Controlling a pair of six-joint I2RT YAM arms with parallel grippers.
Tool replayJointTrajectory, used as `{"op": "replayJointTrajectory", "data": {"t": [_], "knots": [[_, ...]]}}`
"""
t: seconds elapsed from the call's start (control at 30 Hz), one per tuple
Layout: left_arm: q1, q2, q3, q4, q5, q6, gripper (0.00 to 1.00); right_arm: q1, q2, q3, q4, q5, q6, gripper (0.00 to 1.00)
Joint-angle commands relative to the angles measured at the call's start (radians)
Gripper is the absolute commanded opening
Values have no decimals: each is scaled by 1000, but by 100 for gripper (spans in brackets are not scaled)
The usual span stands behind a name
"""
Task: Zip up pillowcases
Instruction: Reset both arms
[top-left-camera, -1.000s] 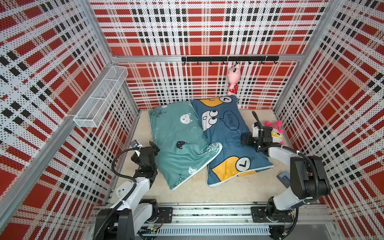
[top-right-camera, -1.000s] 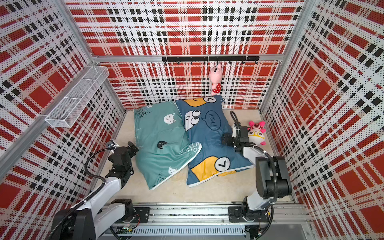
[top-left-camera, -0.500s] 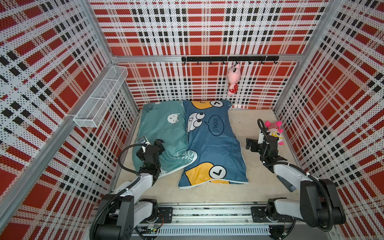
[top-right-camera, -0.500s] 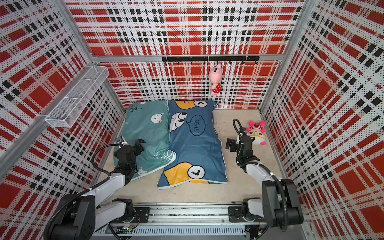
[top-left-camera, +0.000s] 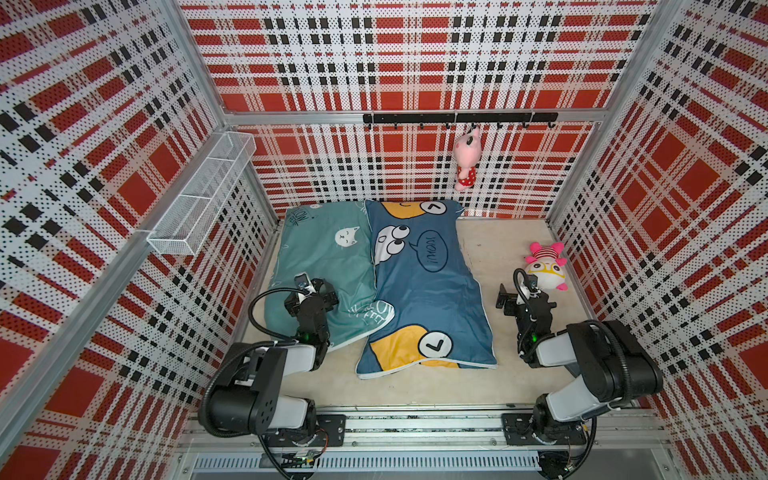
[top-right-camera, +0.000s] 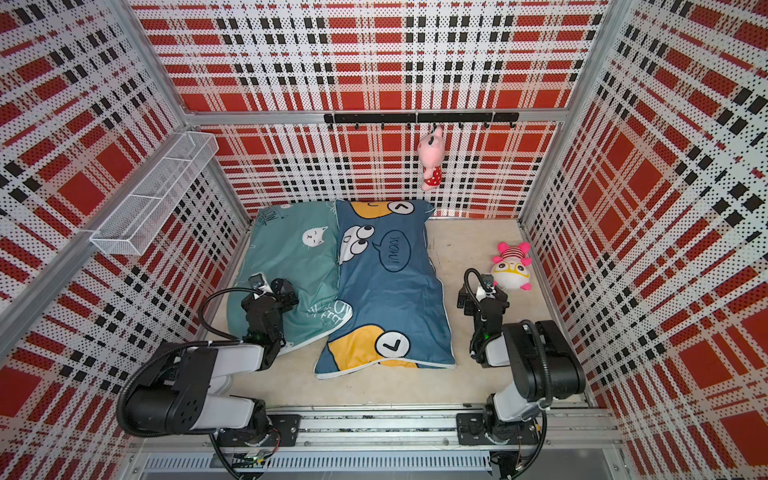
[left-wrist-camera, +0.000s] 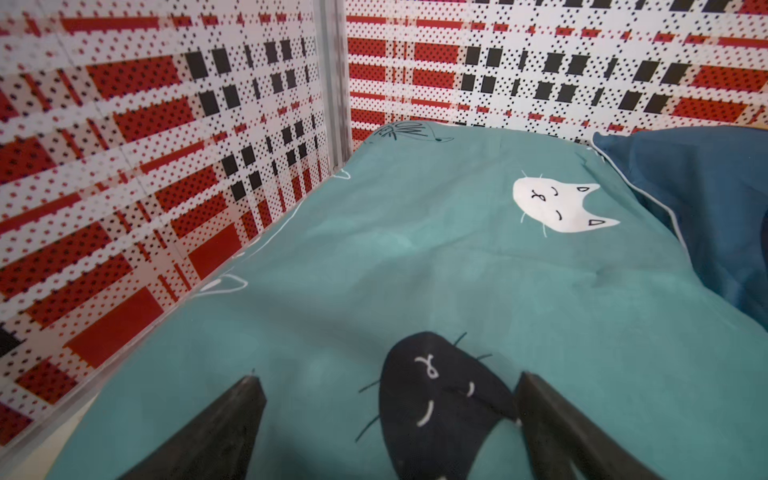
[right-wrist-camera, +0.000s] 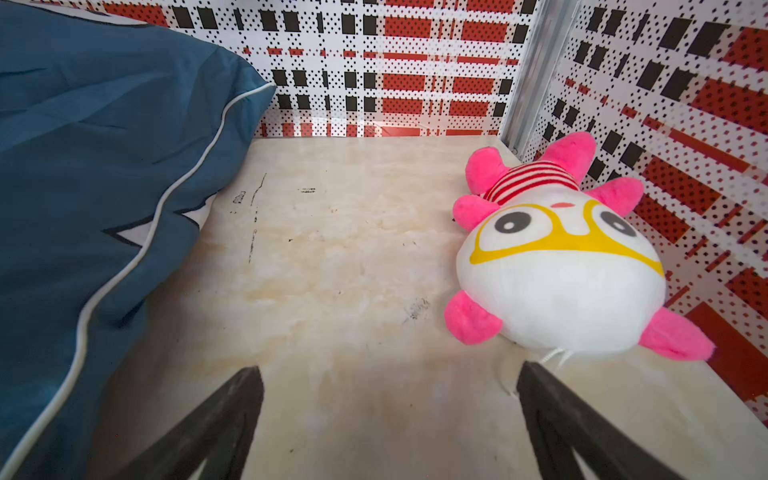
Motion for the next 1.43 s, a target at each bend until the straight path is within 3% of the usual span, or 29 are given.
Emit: {"op": "replayJointTrajectory", "data": {"t": [0.0, 0.13, 0.23, 0.3, 0.4, 0.9, 1.13, 1.4], "knots": [[13, 67, 20, 230, -2, 104, 98, -33, 12, -20, 212, -1, 0, 100], [96, 84, -16, 263, 114, 28, 98, -60, 6, -18, 192, -62, 25, 100], [89, 157, -90, 512, 117, 48, 98, -63, 6, -22, 199, -62, 32, 100], [88, 117, -73, 393, 107, 36, 98, -65, 2, -16, 180, -64, 34, 100], [84, 147, -84, 480, 106, 48, 98, -72, 1, -9, 163, -71, 43, 100], [86, 139, -83, 466, 108, 43, 98, -71, 0, 21, 103, -65, 40, 100], [85, 139, -83, 466, 107, 43, 98, -69, 3, 68, 21, -194, -13, 100], [88, 139, -85, 466, 109, 41, 98, -57, 2, 64, 26, -129, -7, 100]]}}
